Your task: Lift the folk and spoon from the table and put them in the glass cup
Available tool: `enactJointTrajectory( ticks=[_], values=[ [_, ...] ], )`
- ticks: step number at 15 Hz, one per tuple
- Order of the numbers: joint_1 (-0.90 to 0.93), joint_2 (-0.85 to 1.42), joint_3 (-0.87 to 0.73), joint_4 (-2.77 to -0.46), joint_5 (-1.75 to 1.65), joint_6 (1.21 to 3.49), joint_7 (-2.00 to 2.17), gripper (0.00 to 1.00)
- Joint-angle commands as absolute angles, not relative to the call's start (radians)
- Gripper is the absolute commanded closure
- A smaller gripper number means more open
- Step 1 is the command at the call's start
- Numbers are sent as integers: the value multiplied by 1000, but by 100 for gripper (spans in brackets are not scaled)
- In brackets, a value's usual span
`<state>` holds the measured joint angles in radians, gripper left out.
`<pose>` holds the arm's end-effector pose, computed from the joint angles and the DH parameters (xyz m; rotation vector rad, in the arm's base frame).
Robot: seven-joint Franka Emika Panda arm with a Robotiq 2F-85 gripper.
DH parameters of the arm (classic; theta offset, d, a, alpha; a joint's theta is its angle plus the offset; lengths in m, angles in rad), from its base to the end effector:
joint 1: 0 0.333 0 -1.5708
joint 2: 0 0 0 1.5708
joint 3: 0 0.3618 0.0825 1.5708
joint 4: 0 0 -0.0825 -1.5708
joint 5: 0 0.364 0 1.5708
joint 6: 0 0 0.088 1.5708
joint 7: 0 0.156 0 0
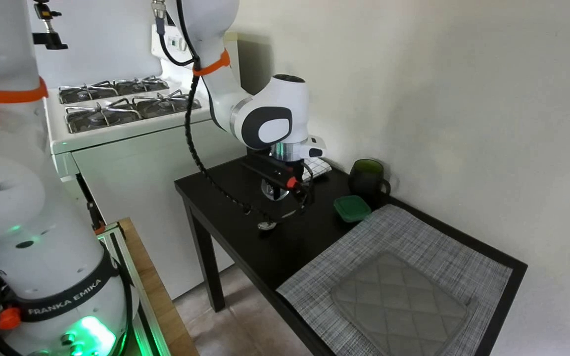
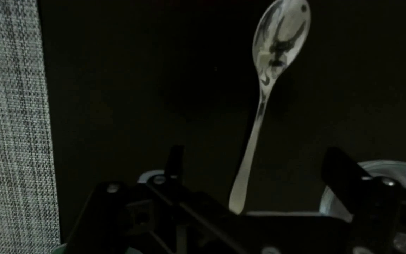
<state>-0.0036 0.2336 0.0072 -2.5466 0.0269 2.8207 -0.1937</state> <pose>0.4641 0.0009 0.2022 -3.1226 -0.2688 -0.0647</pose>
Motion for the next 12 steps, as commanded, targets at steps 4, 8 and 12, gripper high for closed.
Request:
enactJointTrajectory(
  ticks=[4,8,12],
  values=[
    [4,326,6,-2479,3,2829,-116,34],
    [6,357,6,-2455,5,2824,-99,21],
    [8,385,6,-2436,5,2825,-86,7]
  ],
)
